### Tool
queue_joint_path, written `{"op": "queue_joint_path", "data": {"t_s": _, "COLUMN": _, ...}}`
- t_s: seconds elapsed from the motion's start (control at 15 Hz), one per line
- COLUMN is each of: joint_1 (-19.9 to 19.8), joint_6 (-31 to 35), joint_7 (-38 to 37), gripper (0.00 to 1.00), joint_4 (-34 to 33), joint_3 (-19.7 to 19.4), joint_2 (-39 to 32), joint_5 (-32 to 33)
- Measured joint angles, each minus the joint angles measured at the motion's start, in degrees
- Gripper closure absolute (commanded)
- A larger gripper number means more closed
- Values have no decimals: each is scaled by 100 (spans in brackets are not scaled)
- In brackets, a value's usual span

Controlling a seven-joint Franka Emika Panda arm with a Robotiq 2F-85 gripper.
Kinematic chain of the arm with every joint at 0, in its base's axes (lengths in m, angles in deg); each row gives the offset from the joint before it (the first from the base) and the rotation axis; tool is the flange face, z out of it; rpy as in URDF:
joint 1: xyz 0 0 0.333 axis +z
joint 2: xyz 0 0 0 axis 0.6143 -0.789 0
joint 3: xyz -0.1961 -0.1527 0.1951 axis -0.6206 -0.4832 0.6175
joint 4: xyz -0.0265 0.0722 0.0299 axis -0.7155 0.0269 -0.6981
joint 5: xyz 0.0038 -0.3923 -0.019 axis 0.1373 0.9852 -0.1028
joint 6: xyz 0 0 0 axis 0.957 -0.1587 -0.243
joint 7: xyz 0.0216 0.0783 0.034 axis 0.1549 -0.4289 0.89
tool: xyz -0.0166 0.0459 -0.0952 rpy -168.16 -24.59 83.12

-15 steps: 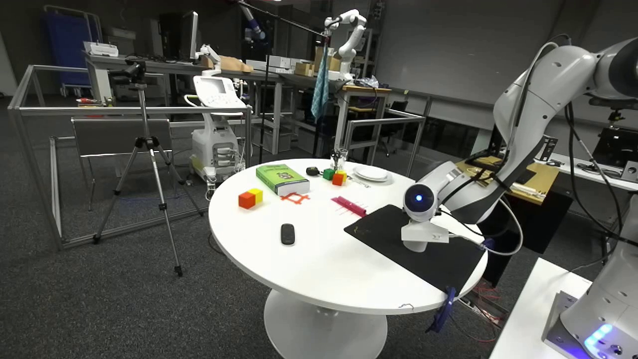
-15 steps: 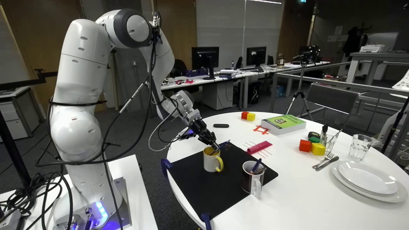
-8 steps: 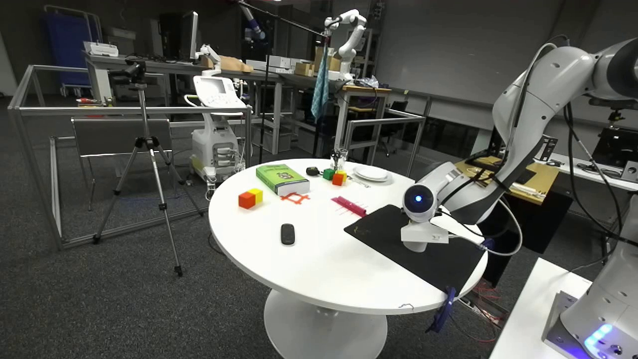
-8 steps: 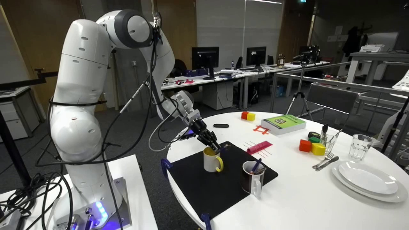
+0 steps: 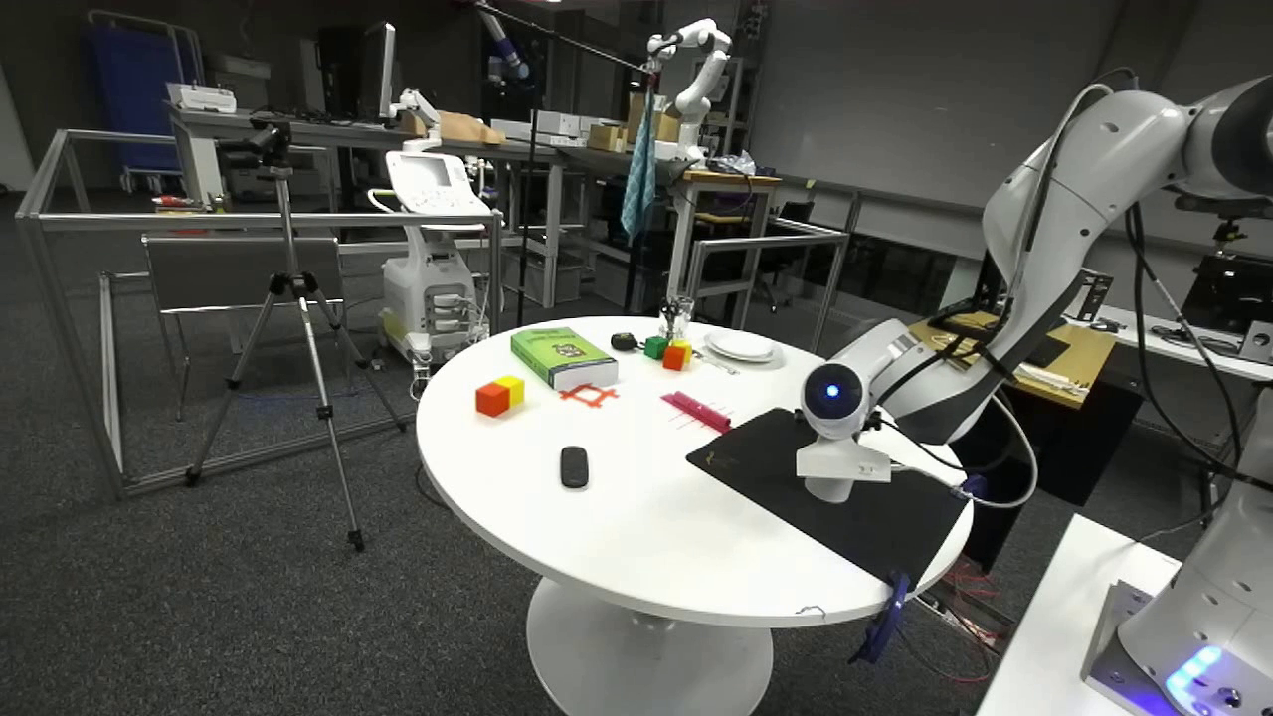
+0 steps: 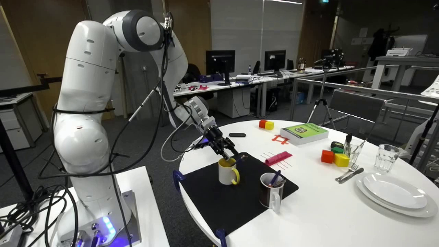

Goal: Put the black pencil in the white and yellow mug.

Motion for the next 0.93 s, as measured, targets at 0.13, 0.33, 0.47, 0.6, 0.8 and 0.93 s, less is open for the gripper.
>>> {"op": "queue_joint_path", "data": {"t_s": 0.13, "joint_1": -49, "joint_6": 138, "joint_7": -6, "gripper": 0, "joint_4": -45, "joint_3": 0, "joint_2": 39, "joint_5": -43}}
{"op": "queue_joint_path", "data": {"t_s": 0.33, "joint_1": -239, "joint_6": 593, "joint_7": -5, "gripper": 0, "joint_4": -73, "joint_3": -5, "joint_2": 186, "joint_5": -182}}
{"op": "queue_joint_path", "data": {"t_s": 0.47, "joint_1": -401, "joint_6": 937, "joint_7": 7, "gripper": 0, "joint_4": -69, "joint_3": -26, "joint_2": 339, "joint_5": -302}}
{"op": "queue_joint_path", "data": {"t_s": 0.6, "joint_1": -549, "joint_6": 1281, "joint_7": 49, "gripper": 0, "joint_4": -49, "joint_3": -76, "joint_2": 530, "joint_5": -443}}
{"op": "queue_joint_path", "data": {"t_s": 0.8, "joint_1": -775, "joint_6": 1851, "joint_7": 249, "gripper": 0, "joint_4": 43, "joint_3": -197, "joint_2": 910, "joint_5": -713}}
{"op": "queue_joint_path", "data": {"t_s": 0.93, "joint_1": -918, "joint_6": 2259, "joint_7": 500, "gripper": 0, "joint_4": 125, "joint_3": -306, "joint_2": 1191, "joint_5": -972}}
